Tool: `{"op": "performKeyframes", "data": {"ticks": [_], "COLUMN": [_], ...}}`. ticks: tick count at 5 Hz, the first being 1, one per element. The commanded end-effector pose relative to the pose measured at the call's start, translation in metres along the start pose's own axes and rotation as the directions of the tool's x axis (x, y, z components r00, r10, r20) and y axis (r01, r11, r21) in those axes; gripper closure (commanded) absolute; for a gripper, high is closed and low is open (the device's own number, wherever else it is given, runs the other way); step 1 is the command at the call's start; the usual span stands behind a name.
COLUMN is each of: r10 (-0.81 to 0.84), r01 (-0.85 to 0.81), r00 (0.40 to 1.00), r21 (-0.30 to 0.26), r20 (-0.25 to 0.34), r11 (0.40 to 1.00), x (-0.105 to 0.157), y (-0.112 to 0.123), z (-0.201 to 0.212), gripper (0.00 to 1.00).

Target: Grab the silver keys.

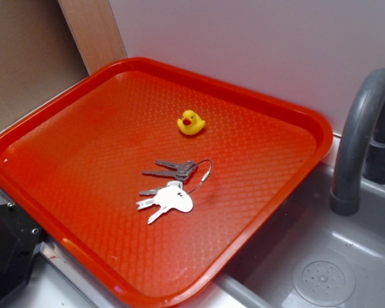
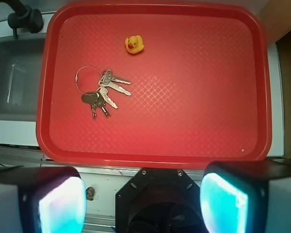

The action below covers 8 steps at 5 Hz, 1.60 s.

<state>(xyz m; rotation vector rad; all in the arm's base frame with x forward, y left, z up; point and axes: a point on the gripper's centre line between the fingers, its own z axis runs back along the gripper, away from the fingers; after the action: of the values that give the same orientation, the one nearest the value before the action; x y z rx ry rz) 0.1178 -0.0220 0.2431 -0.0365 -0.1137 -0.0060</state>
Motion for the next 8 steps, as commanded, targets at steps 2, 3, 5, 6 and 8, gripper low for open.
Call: {"op": "performKeyframes", "data": {"ticks": [2,3,5,6,8], "r10": [0.139,0.147,0.102,0.101,0.169], "r01": [-0.139,-0.149,-0.112,-0.105,-0.169], "r00": [0.990,0.989,0.992,0.994,0.986], "r21": [-0.104,-0.133,-0.137,-0.075,-0.042], "r20": [-0.007,-0.022,-0.079,-0.045,0.002], "r11": [0.985,0.980,0.984,0.992,0.985], "x": [0.018,0.028,0.043,0.059,0.091], "y": [-0.003,-0.015,-0.087,-0.109,-0.115], "z": [-0.052,-0.082,-0.113,-0.133,-0.153], "gripper": [0.00,0.00,0.00,0.00,0.00]}}
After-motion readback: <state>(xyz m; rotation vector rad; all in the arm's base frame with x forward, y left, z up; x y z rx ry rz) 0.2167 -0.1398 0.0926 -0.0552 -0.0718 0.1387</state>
